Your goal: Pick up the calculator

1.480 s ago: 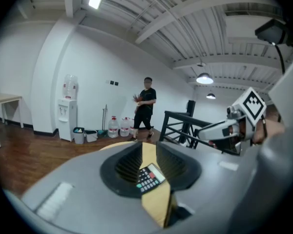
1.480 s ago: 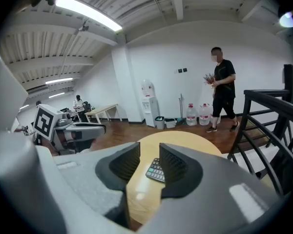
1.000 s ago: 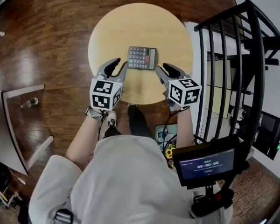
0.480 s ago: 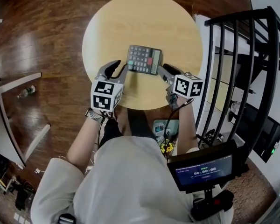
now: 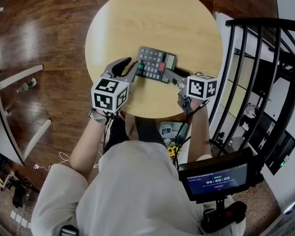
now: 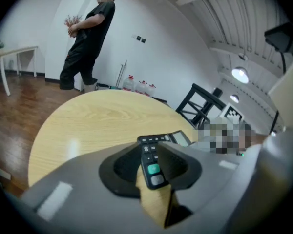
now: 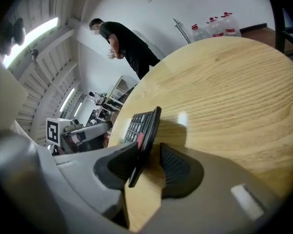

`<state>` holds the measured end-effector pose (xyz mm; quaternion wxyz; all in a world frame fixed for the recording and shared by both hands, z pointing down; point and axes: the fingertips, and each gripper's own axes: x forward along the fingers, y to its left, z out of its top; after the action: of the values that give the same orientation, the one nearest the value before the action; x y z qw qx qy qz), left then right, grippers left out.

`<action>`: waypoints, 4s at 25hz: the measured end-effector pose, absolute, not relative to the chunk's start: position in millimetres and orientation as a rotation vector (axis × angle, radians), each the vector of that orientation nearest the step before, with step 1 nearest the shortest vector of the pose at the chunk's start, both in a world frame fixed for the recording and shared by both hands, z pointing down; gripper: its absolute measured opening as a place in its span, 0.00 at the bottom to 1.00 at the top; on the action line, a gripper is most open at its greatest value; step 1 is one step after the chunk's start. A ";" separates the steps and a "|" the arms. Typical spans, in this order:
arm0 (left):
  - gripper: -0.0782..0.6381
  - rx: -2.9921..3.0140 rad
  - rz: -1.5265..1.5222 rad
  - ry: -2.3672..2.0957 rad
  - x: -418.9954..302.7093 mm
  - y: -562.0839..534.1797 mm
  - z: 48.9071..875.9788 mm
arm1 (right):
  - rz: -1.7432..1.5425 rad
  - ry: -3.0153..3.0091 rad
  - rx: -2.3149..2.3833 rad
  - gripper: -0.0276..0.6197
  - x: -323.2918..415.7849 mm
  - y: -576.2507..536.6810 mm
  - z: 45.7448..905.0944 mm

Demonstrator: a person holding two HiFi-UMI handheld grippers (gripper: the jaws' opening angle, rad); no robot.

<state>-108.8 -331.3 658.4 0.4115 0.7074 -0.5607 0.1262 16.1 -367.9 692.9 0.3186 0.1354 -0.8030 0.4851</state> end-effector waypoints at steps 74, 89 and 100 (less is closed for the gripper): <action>0.32 2.912 -0.084 -1.298 -65.7 -201.1 334.9 | -0.130 -2.897 0.934 0.14 30.3 -205.9 323.5; 0.32 2.877 -0.010 -1.406 -65.2 -183.5 328.4 | -0.147 -2.947 0.879 0.15 30.5 -193.8 318.8; 0.32 2.884 -0.015 -1.423 -61.9 -191.7 319.7 | -0.170 -2.954 0.860 0.15 33.2 -203.5 309.9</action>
<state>-61.9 -191.7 319.7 -0.0374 0.8961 -0.4422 -0.0046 33.2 -203.5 309.9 0.0301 0.2788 -0.9583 -0.0551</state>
